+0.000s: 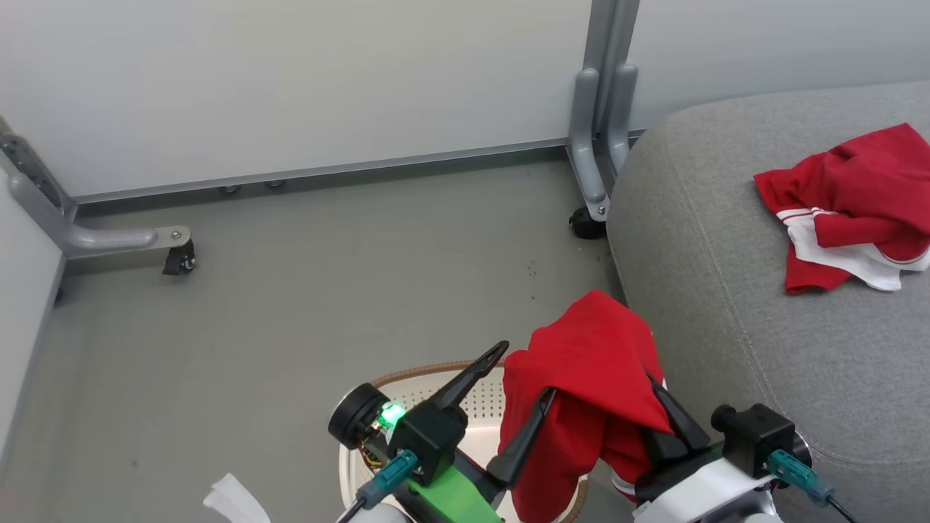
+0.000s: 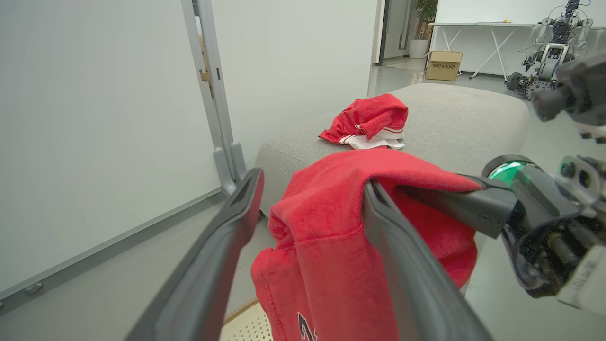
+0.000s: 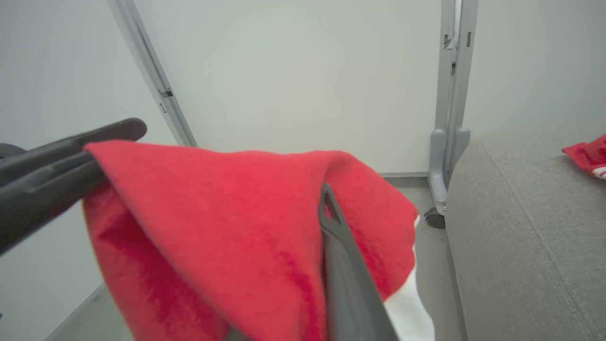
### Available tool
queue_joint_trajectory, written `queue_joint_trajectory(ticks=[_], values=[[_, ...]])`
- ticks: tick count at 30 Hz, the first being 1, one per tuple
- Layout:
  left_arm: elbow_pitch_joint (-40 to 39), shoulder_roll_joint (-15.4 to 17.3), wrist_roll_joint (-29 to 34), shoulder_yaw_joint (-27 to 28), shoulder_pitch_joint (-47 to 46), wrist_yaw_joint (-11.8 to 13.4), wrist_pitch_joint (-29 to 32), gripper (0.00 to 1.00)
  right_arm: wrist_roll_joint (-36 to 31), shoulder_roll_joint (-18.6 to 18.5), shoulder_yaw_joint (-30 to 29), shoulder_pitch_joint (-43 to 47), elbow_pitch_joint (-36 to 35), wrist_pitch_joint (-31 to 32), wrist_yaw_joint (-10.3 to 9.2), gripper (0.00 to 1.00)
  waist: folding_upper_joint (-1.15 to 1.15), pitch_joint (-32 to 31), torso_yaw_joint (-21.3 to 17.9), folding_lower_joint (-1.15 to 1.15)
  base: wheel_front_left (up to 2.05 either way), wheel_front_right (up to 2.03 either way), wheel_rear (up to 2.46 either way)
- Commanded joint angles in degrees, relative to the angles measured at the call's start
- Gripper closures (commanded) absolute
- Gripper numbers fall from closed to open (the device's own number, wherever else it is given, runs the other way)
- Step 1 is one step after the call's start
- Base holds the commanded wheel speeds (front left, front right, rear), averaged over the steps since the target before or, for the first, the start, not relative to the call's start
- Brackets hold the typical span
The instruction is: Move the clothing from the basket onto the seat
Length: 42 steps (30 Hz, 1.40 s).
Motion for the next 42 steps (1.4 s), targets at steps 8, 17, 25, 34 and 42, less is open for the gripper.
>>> queue_joint_trajectory(ticks=[8, 17, 25, 34, 42], values=[[0.8, 1.4, 0.2, 0.8, -0.5, 0.8, -2.0, 0.00, -2.1, 1.2, -6.4, -1.1, -2.2, -0.2, 0.00, 1.00, 0.00, 3.7, -8.4, 0.00, 0.00, 0.00, 0.00], [0.7, 3.1, 1.2, 1.4, -2.1, 0.9, -2.9, 0.00, -2.9, 2.8, -12.1, -1.1, -5.2, -0.2, 0.00, 1.00, 0.00, 7.9, -17.2, 0.00, 0.00, 0.00, 0.00], [-0.7, 5.9, 2.6, 1.4, -3.8, 0.4, -3.3, 0.00, -2.5, 4.3, -16.3, -0.6, -7.4, -0.2, 0.00, 1.00, 0.00, 12.2, -23.8, 0.00, 0.00, 0.00, 0.00], [-2.0, 8.3, 3.2, 1.2, -6.1, -0.1, -2.3, 0.00, 1.4, 4.7, -19.3, -0.3, -9.0, -0.2, 0.00, 1.00, 0.00, 16.7, -27.1, 0.00, 0.00, 0.00, 0.00], [-5.5, 10.8, 4.6, -0.7, -9.2, -1.2, -0.4, 0.00, 4.8, 4.7, -26.9, -8.4, -9.2, -0.2, 0.00, 1.00, 0.00, 23.9, -24.8, 0.00, 0.00, 0.00, 0.00]])
